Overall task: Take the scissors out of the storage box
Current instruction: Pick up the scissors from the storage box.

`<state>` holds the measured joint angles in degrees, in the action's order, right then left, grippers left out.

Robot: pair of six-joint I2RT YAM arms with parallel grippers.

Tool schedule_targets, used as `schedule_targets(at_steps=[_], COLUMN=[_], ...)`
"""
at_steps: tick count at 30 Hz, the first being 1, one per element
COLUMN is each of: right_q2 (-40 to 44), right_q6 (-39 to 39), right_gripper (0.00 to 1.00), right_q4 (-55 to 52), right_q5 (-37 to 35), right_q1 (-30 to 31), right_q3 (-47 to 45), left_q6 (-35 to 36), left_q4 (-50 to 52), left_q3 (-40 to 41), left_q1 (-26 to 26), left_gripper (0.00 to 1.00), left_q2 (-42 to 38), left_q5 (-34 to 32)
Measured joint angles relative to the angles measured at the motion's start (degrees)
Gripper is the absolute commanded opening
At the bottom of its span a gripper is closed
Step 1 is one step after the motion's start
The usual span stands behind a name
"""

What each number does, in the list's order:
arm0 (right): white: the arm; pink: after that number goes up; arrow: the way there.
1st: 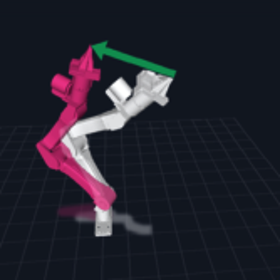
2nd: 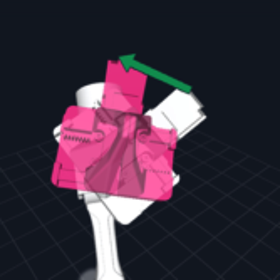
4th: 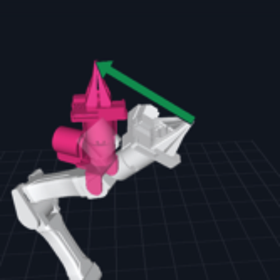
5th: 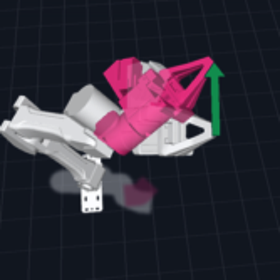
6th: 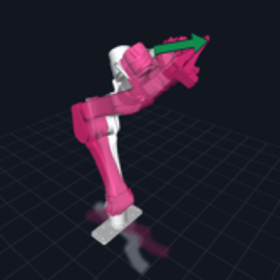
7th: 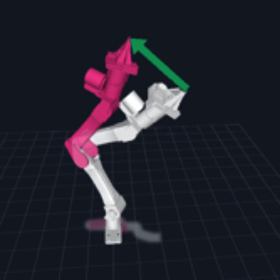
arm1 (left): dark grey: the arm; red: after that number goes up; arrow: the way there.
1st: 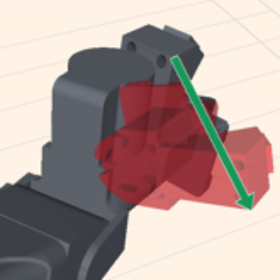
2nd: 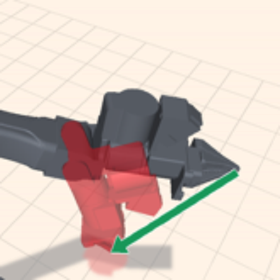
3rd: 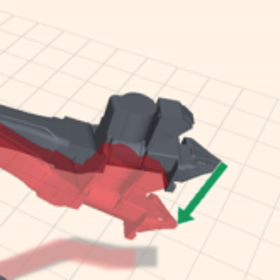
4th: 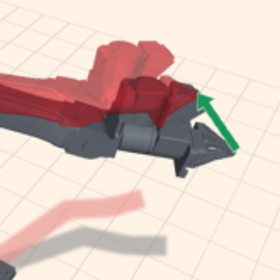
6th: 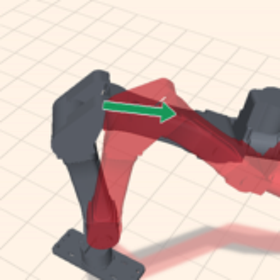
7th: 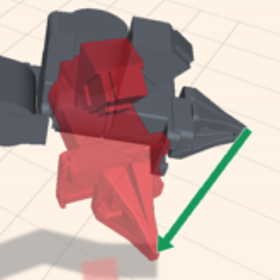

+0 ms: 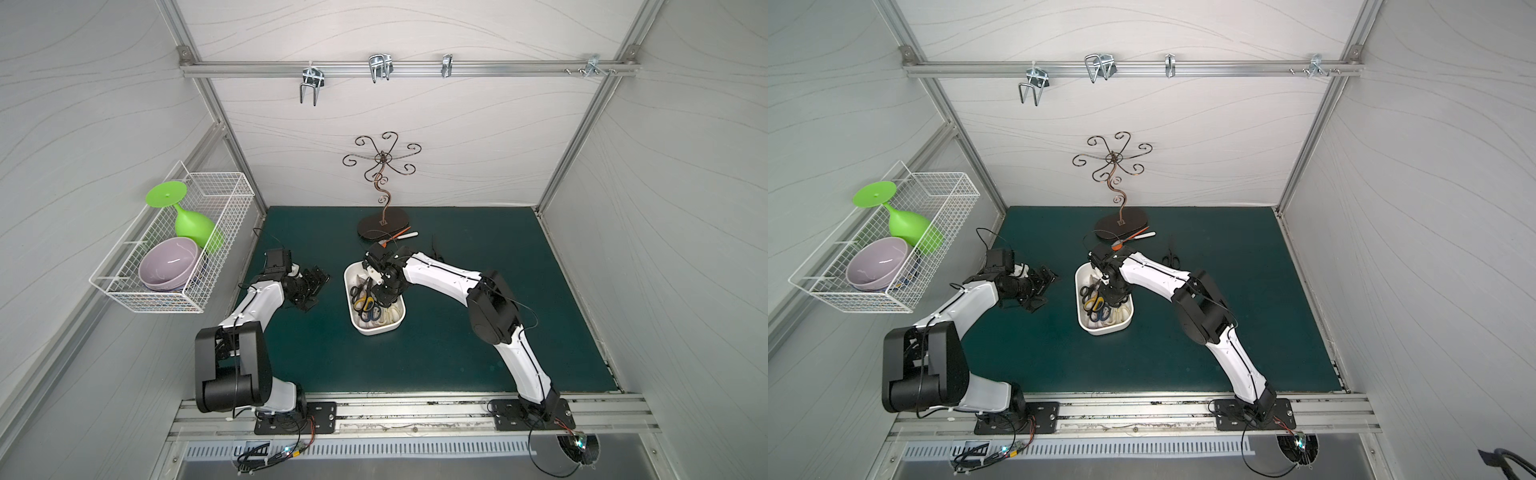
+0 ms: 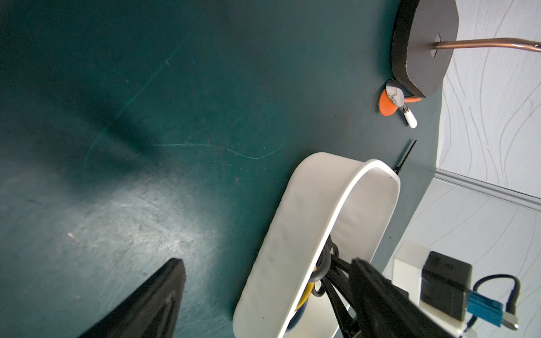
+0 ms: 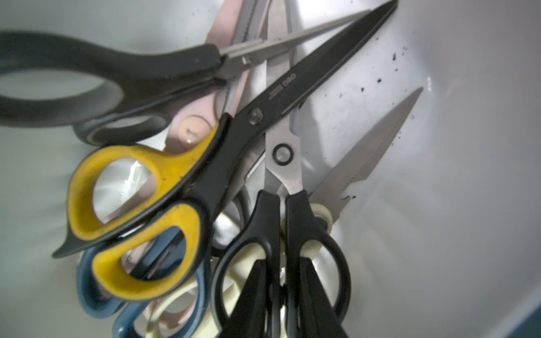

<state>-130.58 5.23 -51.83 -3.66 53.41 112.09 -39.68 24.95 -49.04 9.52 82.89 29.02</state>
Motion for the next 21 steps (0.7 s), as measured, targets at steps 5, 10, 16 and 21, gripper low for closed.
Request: schedule_targets(at_steps=[5,10,16,21], right_q2=[-0.09,-0.09,-0.09,-0.09], right_q6=[1.42,2.45,2.51,3.15], right_gripper=[0.11,0.07,0.04,0.00], right_q4=[-4.33,-6.75,-8.46,-9.99], right_q5=[-0.37,-0.35,0.37,2.10], right_q1=[0.04,0.15,0.33,0.37], right_q3=[4.50,5.86,5.84,5.99], left_q6=[-0.11,-0.20,-0.22,-0.24], left_q4=[0.00,0.00,-0.02,0.00], left_q3=[0.00,0.00,0.00,0.00], left_q1=[0.22,0.24,0.24,0.24], left_gripper=[0.92,0.92,0.92,0.92], left_q2=[0.00,0.00,0.00,0.00], left_q5=[0.09,0.13,0.13,0.13])
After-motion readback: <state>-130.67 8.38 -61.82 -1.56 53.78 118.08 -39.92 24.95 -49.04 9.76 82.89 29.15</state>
